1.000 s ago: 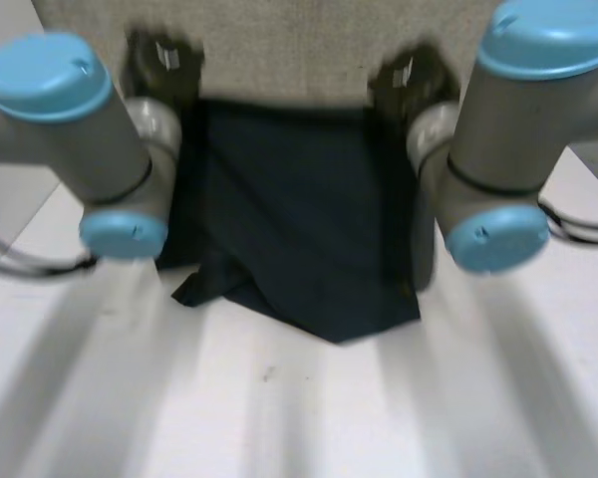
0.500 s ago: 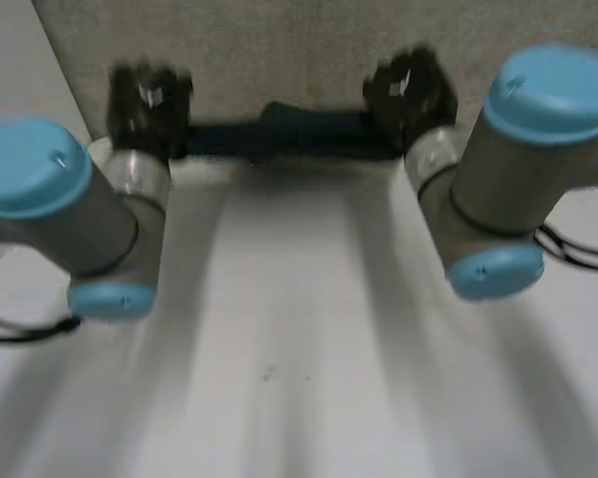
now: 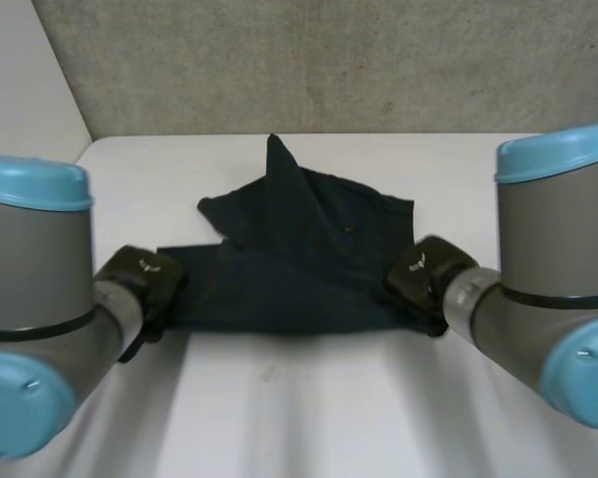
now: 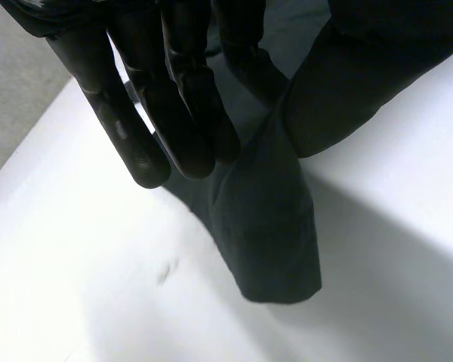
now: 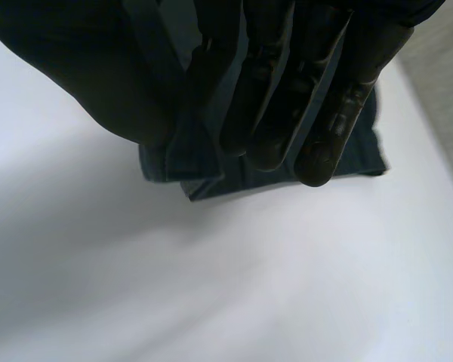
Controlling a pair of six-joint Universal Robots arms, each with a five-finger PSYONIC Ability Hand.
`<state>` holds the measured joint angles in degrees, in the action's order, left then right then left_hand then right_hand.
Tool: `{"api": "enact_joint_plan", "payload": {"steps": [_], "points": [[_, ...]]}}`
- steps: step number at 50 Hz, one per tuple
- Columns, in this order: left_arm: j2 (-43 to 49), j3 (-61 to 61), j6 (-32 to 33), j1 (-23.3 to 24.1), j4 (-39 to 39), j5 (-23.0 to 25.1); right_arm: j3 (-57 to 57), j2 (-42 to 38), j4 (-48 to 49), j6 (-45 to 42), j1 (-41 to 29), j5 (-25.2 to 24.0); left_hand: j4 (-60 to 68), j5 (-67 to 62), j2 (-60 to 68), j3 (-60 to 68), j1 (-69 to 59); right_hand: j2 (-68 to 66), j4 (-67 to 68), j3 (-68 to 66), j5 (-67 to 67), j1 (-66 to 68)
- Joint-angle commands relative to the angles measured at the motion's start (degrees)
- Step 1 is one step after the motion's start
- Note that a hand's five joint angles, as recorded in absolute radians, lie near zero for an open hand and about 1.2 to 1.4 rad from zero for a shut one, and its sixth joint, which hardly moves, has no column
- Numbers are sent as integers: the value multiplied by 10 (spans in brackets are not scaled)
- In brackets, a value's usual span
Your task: Fold the shorts.
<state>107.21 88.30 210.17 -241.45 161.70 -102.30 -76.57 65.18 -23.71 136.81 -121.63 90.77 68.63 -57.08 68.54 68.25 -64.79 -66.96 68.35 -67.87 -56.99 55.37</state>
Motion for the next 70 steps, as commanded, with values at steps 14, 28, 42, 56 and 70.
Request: {"api": "enact_joint_plan", "payload": {"steps": [14, 28, 42, 56, 70], "points": [[-160, 248, 243, -5, 242, -1, -109, 69, -82, -70, 21, -60, 114, -129, 115, 118, -152, -130, 116, -121, -130, 246], [-4, 130, 192, 1, 480, 44, -97, 68, 43, 9, 25, -56, 114, -129, 115, 118, -152, -130, 116, -121, -130, 246], [90, 58, 190, -2, 511, 83, -69, 42, 155, 15, 40, -9, 114, -129, 115, 118, -152, -130, 116, -121, -130, 246], [259, -181, 184, 7, 506, 91, 82, -109, 256, -1, 34, 69, 114, -129, 115, 118, -152, -130, 116, -121, -130, 246], [399, -332, 148, 5, 503, 105, 203, -247, 347, -30, 36, 76, 79, -94, 80, 83, -117, 194, -208, 203, 194, -78]]}}
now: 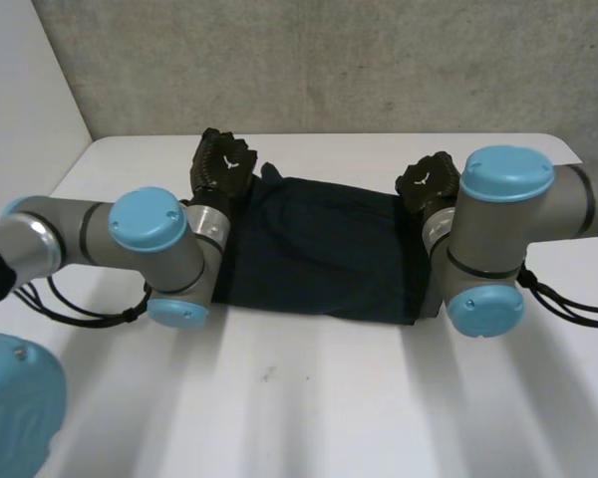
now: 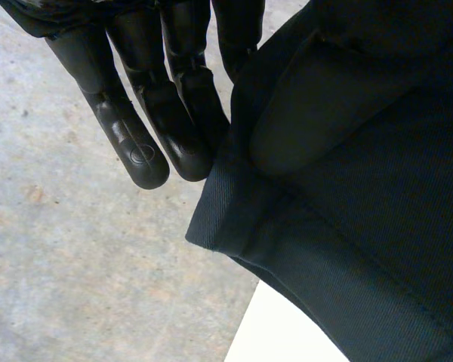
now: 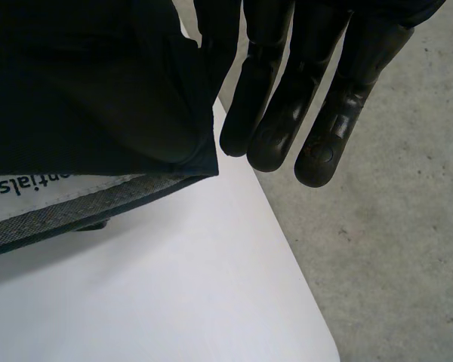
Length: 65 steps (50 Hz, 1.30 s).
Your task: Fold the shorts.
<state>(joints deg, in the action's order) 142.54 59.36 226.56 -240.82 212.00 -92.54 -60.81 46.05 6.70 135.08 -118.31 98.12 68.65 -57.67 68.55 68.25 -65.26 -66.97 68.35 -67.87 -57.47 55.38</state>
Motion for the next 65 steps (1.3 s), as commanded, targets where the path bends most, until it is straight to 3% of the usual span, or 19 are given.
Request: {"api": "enact_joint_plan", "payload": {"steps": [1, 2, 5, 6, 15, 21, 26, 37, 47, 59, 65], "points": [[48, -43, -21, -1, 0, 8, 49, -59, 50, -12, 4, 4, -47, 37, -45, -43, 13, 459, -472, 468, 464, -343], [48, -43, -30, 0, 1, 9, 49, -60, 51, -11, 4, 5, -304, 294, -303, -300, 270, 570, -584, 579, 575, -454], [46, -42, -38, 2, 3, 3, 42, -50, 51, 6, 4, 4, -459, 450, -458, -455, 426, 570, -584, 579, 575, -454], [45, -37, -39, 5, 2, 3, 39, -47, 50, 14, 4, 3, -587, 577, -585, -583, 553, 570, -584, 579, 575, -454], [-23, 57, -45, 11, 13, 6, -26, 58, 40, 87, 5, -9, -587, 577, -585, -583, 553, 570, -584, 579, 575, -454], [-102, 167, -61, 12, 96, 5, -87, 115, 12, 91, 0, -28, -587, 577, -585, -583, 553, 570, -584, 579, 575, -454], [-150, 239, -58, 19, 119, 0, -143, 143, 1, 91, 0, -33, -584, 575, -583, -580, 550, 570, -584, 579, 575, -454], [-212, 302, -52, 31, 12, -77, -215, 174, 2, 91, -3, -40, -574, 564, -573, -570, 540, 570, -584, 579, 575, -454], [-267, 347, -60, 31, -7, -110, -220, 192, -5, 93, -3, -60, -563, 553, -561, -559, 529, 570, -584, 579, 575, -454], [-328, 421, -110, 19, -3, -102, -223, 221, -70, 128, -1, -73, -563, 553, -561, -559, 529, 570, -584, 579, 575, -454], [-339, 466, -105, -8, 29, -10, -233, 232, -123, 197, 7, -116, -563, 553, -561, -559, 529, 570, -584, 579, 575, -454]]}}
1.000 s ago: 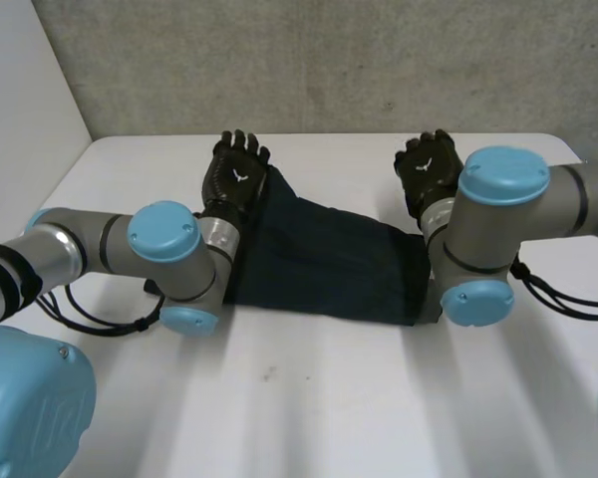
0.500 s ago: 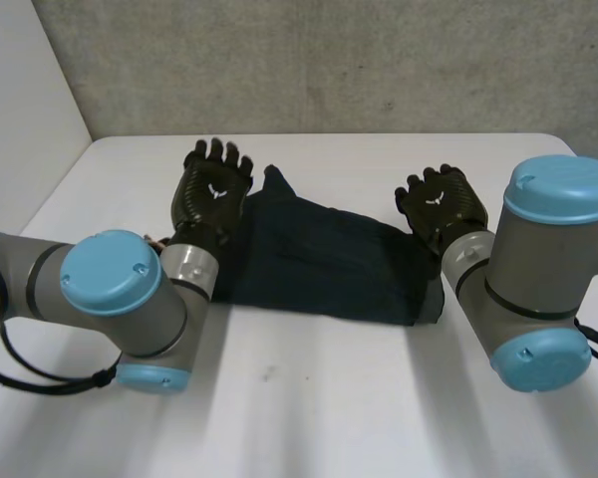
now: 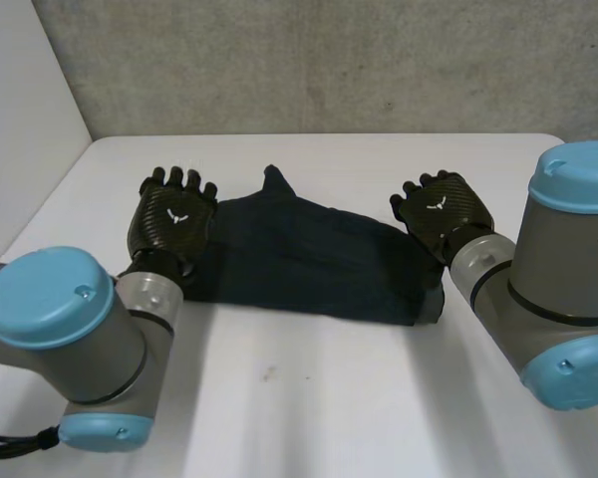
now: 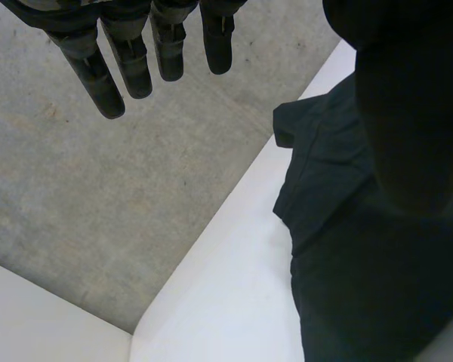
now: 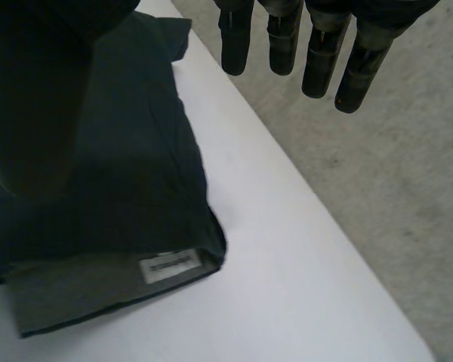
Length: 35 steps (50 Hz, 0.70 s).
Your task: Fold the shorts.
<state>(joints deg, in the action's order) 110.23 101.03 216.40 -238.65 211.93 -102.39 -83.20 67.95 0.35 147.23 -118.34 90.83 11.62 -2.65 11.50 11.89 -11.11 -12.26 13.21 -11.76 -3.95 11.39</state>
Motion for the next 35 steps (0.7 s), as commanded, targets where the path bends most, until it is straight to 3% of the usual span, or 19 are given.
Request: {"api": "enact_joint_plan", "payload": {"steps": [1, 7, 17, 32, 33, 35], "points": [[-15, 52, -4, -34, 35, 101, -12, 14, -66, 84, 7, -49, 8, 2, 9, 5, -13, 23, -32, 18, 39, -14], [8, 48, -3, -62, 45, 134, -52, 20, -73, 125, 7, -86, 6, 4, 7, 3, -11, 23, -32, 18, 39, -14], [98, -17, -3, -79, 41, 137, -87, 7, 7, 125, 1, -81, 9, 1, 11, 7, -15, 23, -32, 18, 39, -14], [136, -51, -7, -97, 40, 137, -46, -110, 74, 83, -2, -11, 16, -6, 17, 13, -21, -91, 81, -96, -74, 100], [136, -50, -7, -96, 40, 137, -45, -114, 76, 76, -2, -7, 16, -6, 17, 13, -21, -121, 111, -126, -104, 130], [133, -45, -8, -96, 40, 138, -42, -122, 81, 61, -1, 8, 16, -6, 17, 13, -21, -346, 336, -351, -329, 354]]}}
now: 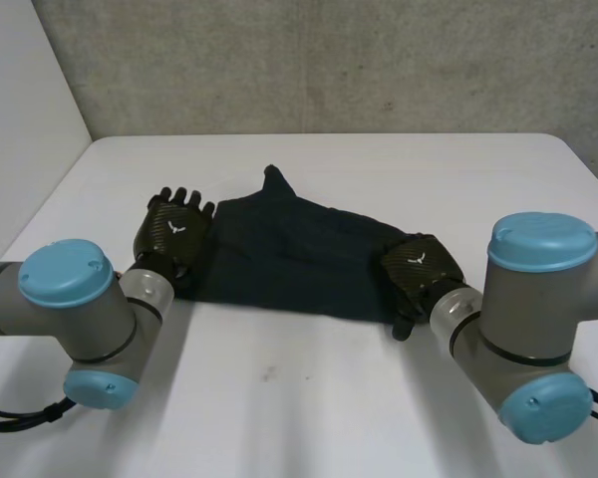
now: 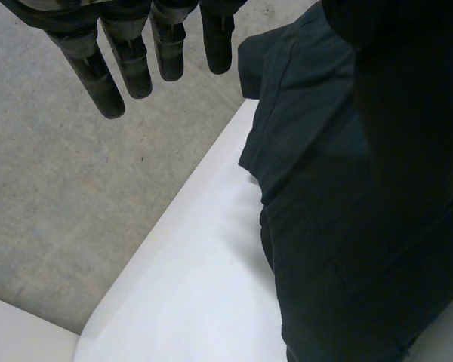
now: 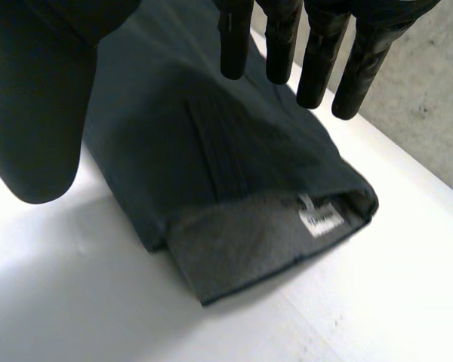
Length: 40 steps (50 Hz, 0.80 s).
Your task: Fold the shorts.
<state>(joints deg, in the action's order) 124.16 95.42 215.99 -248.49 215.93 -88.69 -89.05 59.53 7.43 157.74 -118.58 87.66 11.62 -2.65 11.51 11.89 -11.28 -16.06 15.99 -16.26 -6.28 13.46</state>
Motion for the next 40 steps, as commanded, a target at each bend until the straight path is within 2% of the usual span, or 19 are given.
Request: {"api": "enact_joint_plan", "payload": {"steps": [1, 3, 10, 13, 18, 25, 29, 32, 37, 38, 40], "points": [[-9, 12, -4, 2, 0, 1, 18, -39, 13, -48, 2, 44, 16, -6, 17, 13, -20, -418, 419, -417, -416, 445], [-13, 15, -4, 2, 0, 0, 18, -39, 22, -55, 7, 53, 16, -6, 17, 13, -20, -638, 639, -636, -636, 664], [-38, 25, -7, 2, 0, -1, 4, -19, 14, -86, 26, 54, 15, -4, 16, 12, -18, -639, 640, -637, -637, 665], [-57, 34, -8, 0, 0, -2, -13, 24, 4, -133, 53, 55, 13, -3, 14, 10, -16, -639, 640, -637, -637, 665], [-84, 47, -8, -14, 0, -2, -26, 89, -26, -271, 116, 57, 9, 1, 11, 7, -13, -639, 640, -637, -637, 665], [-97, 51, -9, -17, 0, -3, 19, 93, -35, -405, 128, 59, 8, 2, 9, 5, -11, -639, 640, -637, -637, 665], [-99, 51, -9, -12, 0, -4, 69, 87, -33, -458, 80, 45, 6, 4, 7, 3, -10, -639, 640, -637, -637, 665], [-100, 52, -9, -9, -1, -5, 120, 50, -30, -483, 15, 12, 6, 4, 7, 3, -10, -639, 640, -637, -637, 665], [-110, 54, -9, 2, 0, -9, 171, -12, -39, -499, -78, -71, 3, 8, 4, 0, -6, -639, 640, -637, -637, 665], [-113, 53, -9, 5, 1, -9, 169, -21, -43, -501, -101, -99, 1, 9, 2, -2, -5, -639, 640, -637, -637, 665], [-116, 50, -8, 8, 0, -10, 163, -29, -48, -500, -117, -122, -1, 11, 1, -3, -3, -639, 640, -637, -637, 665]]}}
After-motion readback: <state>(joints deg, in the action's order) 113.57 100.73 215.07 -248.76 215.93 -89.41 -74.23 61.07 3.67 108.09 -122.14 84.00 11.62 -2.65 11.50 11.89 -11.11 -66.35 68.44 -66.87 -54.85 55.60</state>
